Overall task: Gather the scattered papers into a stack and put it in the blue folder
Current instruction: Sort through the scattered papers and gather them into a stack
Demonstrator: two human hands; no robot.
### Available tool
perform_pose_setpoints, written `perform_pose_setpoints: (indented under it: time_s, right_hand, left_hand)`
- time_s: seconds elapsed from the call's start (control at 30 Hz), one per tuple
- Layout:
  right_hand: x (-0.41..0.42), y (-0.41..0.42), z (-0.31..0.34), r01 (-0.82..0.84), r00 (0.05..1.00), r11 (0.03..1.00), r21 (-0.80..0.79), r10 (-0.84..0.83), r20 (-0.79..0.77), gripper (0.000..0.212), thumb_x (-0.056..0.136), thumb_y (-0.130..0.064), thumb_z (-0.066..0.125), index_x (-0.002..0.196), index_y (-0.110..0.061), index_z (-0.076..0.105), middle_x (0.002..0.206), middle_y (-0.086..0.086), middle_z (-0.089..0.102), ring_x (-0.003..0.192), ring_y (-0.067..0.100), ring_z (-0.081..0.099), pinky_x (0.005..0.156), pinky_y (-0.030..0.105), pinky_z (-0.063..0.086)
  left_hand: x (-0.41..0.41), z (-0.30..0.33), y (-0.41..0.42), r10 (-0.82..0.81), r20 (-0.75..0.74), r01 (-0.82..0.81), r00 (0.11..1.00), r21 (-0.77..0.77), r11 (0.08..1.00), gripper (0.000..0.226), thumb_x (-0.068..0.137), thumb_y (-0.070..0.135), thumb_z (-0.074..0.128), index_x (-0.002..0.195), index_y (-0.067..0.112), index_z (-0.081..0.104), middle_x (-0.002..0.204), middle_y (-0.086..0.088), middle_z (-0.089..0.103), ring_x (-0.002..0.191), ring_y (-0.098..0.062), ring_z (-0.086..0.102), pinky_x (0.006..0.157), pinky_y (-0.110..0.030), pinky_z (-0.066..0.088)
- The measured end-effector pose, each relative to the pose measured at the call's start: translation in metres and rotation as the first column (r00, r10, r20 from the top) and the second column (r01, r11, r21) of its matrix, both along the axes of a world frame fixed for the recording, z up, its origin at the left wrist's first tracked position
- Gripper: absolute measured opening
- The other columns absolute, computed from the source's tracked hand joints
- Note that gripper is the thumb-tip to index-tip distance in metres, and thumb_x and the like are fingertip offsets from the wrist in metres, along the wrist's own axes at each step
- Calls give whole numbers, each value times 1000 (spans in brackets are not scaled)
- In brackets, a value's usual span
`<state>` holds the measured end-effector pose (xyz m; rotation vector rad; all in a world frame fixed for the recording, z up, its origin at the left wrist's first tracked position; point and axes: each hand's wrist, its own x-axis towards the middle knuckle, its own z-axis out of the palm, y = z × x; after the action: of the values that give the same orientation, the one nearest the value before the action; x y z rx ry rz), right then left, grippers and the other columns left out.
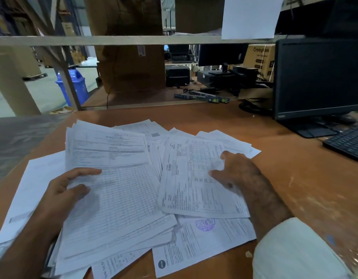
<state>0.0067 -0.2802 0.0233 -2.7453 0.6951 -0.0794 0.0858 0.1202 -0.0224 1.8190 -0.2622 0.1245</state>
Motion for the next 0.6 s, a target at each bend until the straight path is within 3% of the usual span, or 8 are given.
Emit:
perform_pose_setpoints:
  time_s: [0.07, 0.17, 0.3, 0.4, 0.47, 0.53, 0.6]
  right_hand:
    - [3, -3, -2, -9, 999, 988, 155, 2, 44, 58, 84, -50, 73, 134, -29, 53, 129, 2, 60, 104, 23, 64, 81, 31, 55]
    - [13, -11, 0, -129, 983, 899, 418, 62, 172, 39, 84, -38, 80, 120, -32, 66, 135, -8, 58, 108, 15, 58, 74, 22, 50]
    - [17, -10, 0, -302, 947, 849, 433, 217, 235, 44, 82, -33, 83, 124, -28, 70, 132, -12, 60, 117, 13, 58, 84, 23, 51]
    - [15, -2, 5, -371, 924, 768, 522, 249, 290, 45, 85, -24, 82, 127, -32, 68, 124, -22, 60, 114, 14, 62, 77, 22, 58]
    - [8, 2, 16, -457, 874, 620, 638, 180, 452, 44, 86, -11, 79, 122, -36, 71, 124, -20, 66, 114, 17, 66, 80, 33, 63]
    - [-2, 3, 29, -566, 798, 361, 741, 16, 602, 47, 85, -1, 72, 121, -31, 72, 124, -7, 72, 109, 25, 71, 81, 43, 63]
    - [-10, 1, 38, -607, 776, 126, 785, -116, 619, 45, 85, -1, 64, 123, -25, 70, 116, -1, 76, 95, 26, 76, 67, 38, 64]
  left_hand:
    - [-1, 0, -2, -14, 3, 14, 1000, 0, 1000, 42, 91, -12, 58, 103, 22, 79, 131, 3, 67, 121, -25, 60, 101, -57, 50]
    - [-1, 1, -4, -9, -25, 9, 1000, -21, 1000, 42, 92, -11, 58, 105, 22, 79, 132, 4, 66, 122, -27, 59, 101, -57, 51]
    - [-4, 2, -7, -2, -69, -2, 998, -62, 998, 47, 91, -12, 58, 109, 25, 78, 135, 2, 63, 122, -31, 59, 98, -58, 54]
    - [-8, 4, -11, -19, -89, 10, 996, -95, 995, 49, 91, -13, 56, 110, 25, 79, 134, 3, 66, 121, -29, 62, 99, -57, 54]
    - [-10, 7, -13, -17, -98, 6, 995, -106, 994, 51, 90, -14, 56, 111, 26, 79, 133, 2, 67, 121, -27, 63, 100, -56, 54]
    - [-12, 9, -15, -23, -101, 12, 995, -113, 993, 53, 89, -14, 57, 113, 28, 79, 132, 4, 68, 120, -23, 64, 102, -54, 53]
    - [-15, 11, -17, -46, -87, 38, 995, -91, 995, 55, 88, -14, 58, 115, 29, 78, 130, 8, 70, 120, -17, 65, 105, -51, 52]
